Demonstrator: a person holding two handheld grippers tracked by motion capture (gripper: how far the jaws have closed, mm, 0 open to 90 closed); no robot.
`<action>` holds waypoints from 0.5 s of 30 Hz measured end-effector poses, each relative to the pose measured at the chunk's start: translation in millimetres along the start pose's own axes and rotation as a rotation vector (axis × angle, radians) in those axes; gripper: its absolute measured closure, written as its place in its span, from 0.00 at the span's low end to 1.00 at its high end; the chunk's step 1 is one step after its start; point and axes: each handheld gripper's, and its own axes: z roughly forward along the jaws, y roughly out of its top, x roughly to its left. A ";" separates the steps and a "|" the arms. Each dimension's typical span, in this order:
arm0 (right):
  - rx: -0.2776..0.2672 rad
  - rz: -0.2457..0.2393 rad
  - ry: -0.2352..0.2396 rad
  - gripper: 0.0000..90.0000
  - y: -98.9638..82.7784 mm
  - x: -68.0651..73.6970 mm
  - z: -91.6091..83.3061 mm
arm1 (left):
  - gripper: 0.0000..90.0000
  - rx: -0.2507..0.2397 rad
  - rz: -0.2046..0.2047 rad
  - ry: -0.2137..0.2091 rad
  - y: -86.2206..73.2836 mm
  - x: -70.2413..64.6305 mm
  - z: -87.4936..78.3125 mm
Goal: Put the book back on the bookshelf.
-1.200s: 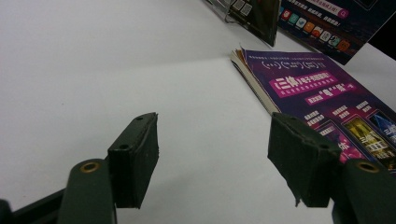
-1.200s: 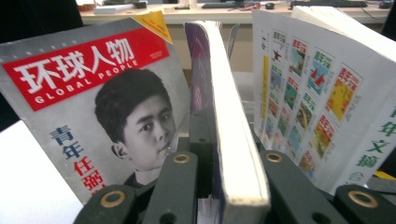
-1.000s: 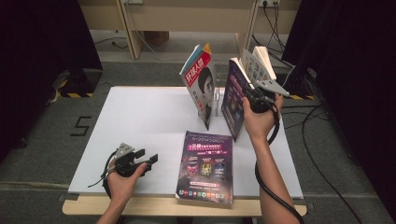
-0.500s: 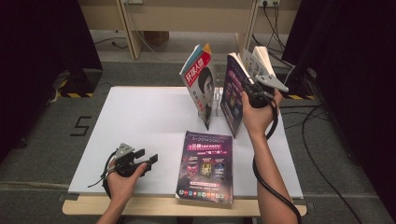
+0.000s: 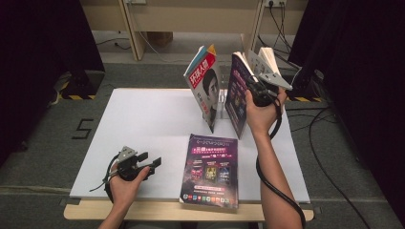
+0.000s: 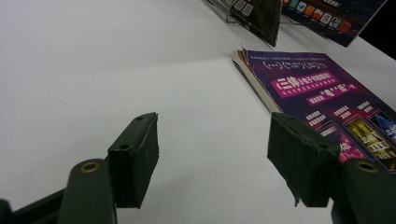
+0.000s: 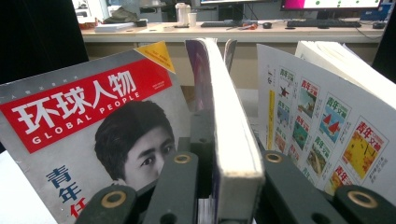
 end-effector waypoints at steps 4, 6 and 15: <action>-0.004 0.000 -0.006 0.92 2.0 -0.9 0.7 | 0.37 -0.001 -0.001 0.002 0.0 0.6 -0.4; -0.008 -0.002 -0.007 0.92 2.9 -1.1 1.4 | 0.37 -0.002 0.000 0.002 0.1 0.4 -0.4; -0.006 0.008 -0.012 0.92 4.2 -1.4 5.9 | 0.37 -0.002 -0.001 0.003 0.3 0.6 -0.5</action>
